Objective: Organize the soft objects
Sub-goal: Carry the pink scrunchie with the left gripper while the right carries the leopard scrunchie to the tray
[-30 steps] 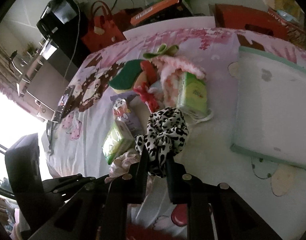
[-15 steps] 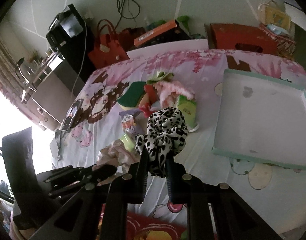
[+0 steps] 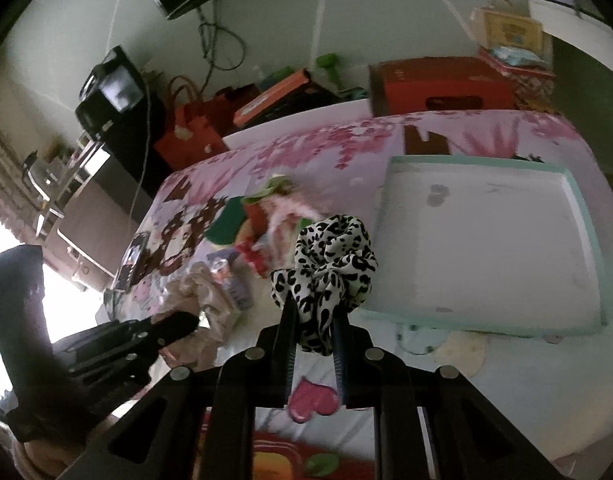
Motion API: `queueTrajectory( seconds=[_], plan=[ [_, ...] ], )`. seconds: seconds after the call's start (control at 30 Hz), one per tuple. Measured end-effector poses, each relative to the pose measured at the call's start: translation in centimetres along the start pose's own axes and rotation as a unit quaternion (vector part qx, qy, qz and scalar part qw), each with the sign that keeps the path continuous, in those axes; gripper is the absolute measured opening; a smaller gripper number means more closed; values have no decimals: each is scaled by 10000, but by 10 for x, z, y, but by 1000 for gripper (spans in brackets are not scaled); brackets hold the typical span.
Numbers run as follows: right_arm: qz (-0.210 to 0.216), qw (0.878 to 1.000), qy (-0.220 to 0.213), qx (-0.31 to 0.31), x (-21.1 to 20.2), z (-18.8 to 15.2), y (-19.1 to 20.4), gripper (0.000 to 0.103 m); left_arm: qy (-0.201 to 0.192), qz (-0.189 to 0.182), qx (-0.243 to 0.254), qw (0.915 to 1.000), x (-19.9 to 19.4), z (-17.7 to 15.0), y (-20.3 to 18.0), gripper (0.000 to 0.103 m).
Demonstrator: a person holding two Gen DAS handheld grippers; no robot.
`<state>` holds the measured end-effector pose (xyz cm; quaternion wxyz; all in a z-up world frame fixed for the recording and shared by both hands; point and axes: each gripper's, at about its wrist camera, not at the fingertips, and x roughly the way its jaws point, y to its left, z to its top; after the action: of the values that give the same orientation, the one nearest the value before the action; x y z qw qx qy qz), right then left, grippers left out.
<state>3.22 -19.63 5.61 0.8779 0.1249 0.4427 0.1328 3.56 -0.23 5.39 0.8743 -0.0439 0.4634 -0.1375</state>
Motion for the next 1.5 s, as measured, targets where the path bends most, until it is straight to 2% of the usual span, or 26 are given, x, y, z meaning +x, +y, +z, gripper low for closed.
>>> queueTrajectory(
  seconds=[0.57, 0.97, 1.17, 1.43, 1.5],
  plan=[
    [-385, 9956, -236, 821, -24, 10, -135, 17, 4, -241, 715, 9971, 39, 45, -99, 10],
    [-716, 9902, -276, 1166, -20, 29, -218, 17, 95, -379, 1105, 9931, 86, 82, -156, 11],
    [-800, 9912, -210, 1036, -3, 50, -235, 17, 204, -320, 1122, 9930, 117, 98, -167, 11],
    [-866, 9928, 2, 833, 31, 72, -236, 17, 385, -157, 1005, 9941, 161, 119, -163, 12],
    [-889, 9929, 57, 792, 37, 74, -235, 18, 422, -125, 983, 9942, 169, 123, -161, 16]
  ],
)
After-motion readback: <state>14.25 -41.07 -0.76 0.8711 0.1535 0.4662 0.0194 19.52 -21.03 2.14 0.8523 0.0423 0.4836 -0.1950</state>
